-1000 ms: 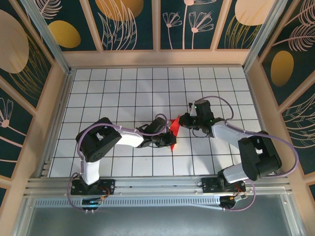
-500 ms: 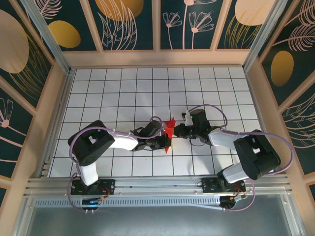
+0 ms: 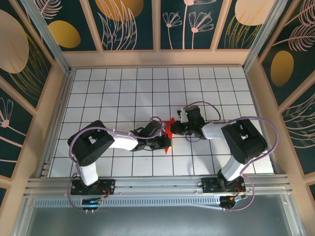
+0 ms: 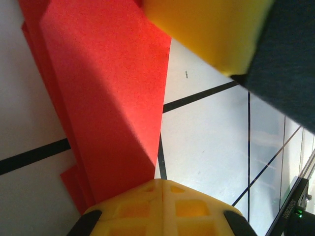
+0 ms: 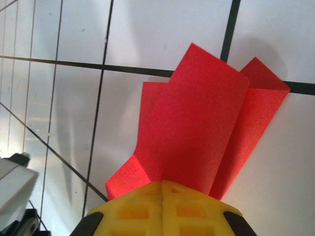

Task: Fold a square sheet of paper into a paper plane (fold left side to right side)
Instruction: Fold the wing for the fifth time at the center of the table.

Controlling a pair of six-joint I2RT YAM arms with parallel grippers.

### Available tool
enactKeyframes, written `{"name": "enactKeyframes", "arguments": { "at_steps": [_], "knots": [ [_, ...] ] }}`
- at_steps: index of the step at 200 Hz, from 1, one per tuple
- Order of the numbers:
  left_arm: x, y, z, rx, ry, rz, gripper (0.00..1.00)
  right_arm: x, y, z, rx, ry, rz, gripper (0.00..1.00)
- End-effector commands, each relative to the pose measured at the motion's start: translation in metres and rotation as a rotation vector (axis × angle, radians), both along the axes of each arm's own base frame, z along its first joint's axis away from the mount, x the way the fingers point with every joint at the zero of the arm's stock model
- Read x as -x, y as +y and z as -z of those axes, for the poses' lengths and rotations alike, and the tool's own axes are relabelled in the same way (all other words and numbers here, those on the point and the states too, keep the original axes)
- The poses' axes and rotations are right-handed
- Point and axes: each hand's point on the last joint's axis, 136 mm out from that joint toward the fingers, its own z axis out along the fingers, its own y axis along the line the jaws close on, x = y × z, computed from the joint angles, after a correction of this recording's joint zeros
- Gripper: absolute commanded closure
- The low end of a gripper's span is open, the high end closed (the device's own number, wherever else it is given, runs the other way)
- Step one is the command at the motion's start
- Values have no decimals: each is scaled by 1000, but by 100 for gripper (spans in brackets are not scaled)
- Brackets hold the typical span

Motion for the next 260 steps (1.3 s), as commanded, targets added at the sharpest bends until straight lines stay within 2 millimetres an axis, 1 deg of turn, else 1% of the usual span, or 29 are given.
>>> {"name": "enactKeyframes", "arguments": {
  "at_steps": [1, 30, 65, 140, 190, 231, 260],
  "knots": [
    [23, 48, 52, -237, 103, -17, 100, -12, 1, 1, 16, -43, -4, 100],
    [25, 52, 53, -245, 107, -26, 100, -15, -8, 10, 35, -27, 21, 100],
    [28, 57, 57, -262, 114, -33, 100, -21, -14, 13, 26, -13, 34, 100],
    [28, 61, 57, -274, 112, -39, 100, -48, -25, 9, 23, -24, 64, 100],
    [28, 62, 55, -268, 110, -45, 100, -68, -35, 16, 33, -12, 88, 100],
    [28, 63, 55, -265, 110, -49, 100, -80, -40, 19, 37, -10, 105, 100],
    [28, 62, 54, -260, 108, -51, 100, -90, -42, 13, 28, -21, 111, 100]
  ]
}}
